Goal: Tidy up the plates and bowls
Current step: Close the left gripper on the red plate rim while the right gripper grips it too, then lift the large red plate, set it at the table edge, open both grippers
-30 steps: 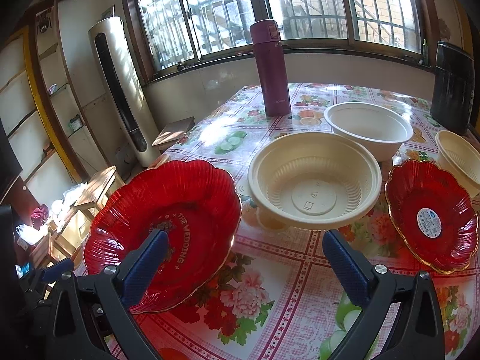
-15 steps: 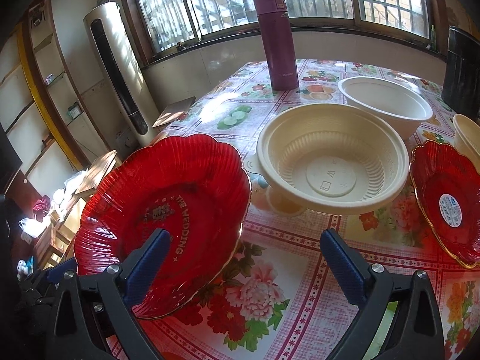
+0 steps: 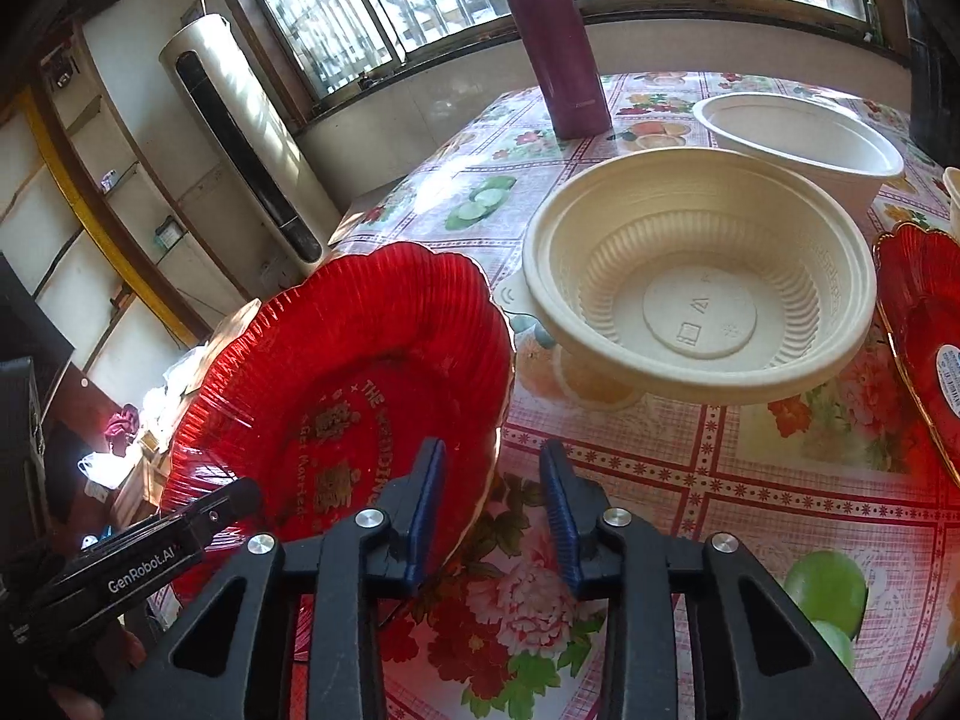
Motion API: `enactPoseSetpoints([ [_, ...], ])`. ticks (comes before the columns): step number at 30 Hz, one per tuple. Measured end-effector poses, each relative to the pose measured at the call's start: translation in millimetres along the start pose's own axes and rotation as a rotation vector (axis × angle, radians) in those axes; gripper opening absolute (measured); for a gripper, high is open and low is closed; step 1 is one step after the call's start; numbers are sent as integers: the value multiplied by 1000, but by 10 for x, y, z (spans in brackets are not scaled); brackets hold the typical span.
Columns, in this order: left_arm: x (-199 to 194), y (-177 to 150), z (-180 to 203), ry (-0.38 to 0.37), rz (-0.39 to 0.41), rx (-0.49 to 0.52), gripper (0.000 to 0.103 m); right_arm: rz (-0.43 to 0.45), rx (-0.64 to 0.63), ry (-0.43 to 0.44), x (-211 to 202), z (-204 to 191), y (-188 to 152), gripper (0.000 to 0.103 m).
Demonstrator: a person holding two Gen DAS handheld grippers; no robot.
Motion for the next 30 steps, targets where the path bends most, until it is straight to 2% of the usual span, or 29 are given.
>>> enactPoseSetpoints([
  [1, -1, -6, 0, 4, 1, 4, 19, 9, -10, 2, -17, -19, -2, 19],
  [2, 0, -19, 11, 5, 3, 10, 18, 16, -19, -12, -31, -30, -2, 18],
  [9, -61, -87, -10, 21, 5, 21, 18, 1, -19, 1, -78, -52, -69, 18],
  [18, -377, -276, -327, 79, 8, -6, 18, -30, -117, 60, -266, -465, -415, 23],
  [22, -492, -400, -425, 79, -5, -22, 18, -56, -129, 84, -347, -534, -475, 24],
  [23, -542, -432, -440, 82, 0, -17, 20, -57, -129, 81, -378, -507, -474, 27],
  [24, -605, -453, -441, 83, 15, -4, 29, -51, -127, 74, -425, -470, -480, 32],
  [25, -696, -480, -452, 110, 39, 15, 34, -43, -123, 64, -475, -412, -480, 45],
  [26, -787, -493, -440, 149, 72, 40, 46, -28, -114, 63, -545, -344, -477, 57],
  [27, -903, -505, -422, 184, 114, 74, 54, -2, -107, 70, -635, -273, -470, 61],
  [30, -1309, -546, -282, 232, 275, 183, 57, 102, -102, 49, -936, 11, -434, 64],
])
Point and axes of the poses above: each gripper's, at about its wrist camera, not at the fingertips, and x roughly the way its jaws point, z to its right, y to its top, the point moved 7 cm from there along x, roughly the way its jaws point, and after that the axes turned 13 degrees about -y, right-handed, at the moved point
